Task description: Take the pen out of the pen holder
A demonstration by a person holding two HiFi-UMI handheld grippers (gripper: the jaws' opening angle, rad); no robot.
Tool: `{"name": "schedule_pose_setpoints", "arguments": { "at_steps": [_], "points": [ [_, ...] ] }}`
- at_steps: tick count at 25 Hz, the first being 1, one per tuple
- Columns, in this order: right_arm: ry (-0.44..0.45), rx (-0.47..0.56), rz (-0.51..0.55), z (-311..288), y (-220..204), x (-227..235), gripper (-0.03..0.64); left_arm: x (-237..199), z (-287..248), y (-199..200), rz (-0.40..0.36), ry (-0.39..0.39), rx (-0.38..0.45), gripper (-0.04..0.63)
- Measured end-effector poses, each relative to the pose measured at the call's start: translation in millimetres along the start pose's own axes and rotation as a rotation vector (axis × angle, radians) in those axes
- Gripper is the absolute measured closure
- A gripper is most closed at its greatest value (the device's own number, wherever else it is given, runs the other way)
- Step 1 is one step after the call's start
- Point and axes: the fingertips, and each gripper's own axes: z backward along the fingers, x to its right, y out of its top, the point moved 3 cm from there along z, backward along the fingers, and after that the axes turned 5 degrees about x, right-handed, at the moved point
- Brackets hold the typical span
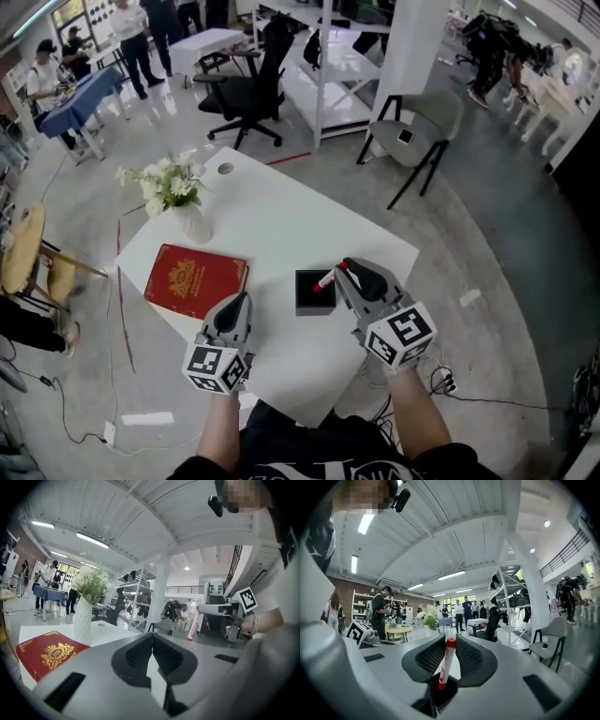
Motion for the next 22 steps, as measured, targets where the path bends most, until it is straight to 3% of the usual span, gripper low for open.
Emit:
{"name": "schedule_pose_setpoints", "arguments": {
  "at_steps": [22],
  "points": [
    [-0.087,0.018,0.049,52,14,18,0.537,17,26,6,-0.019,0.028,0.033,0.591]
  ]
}}
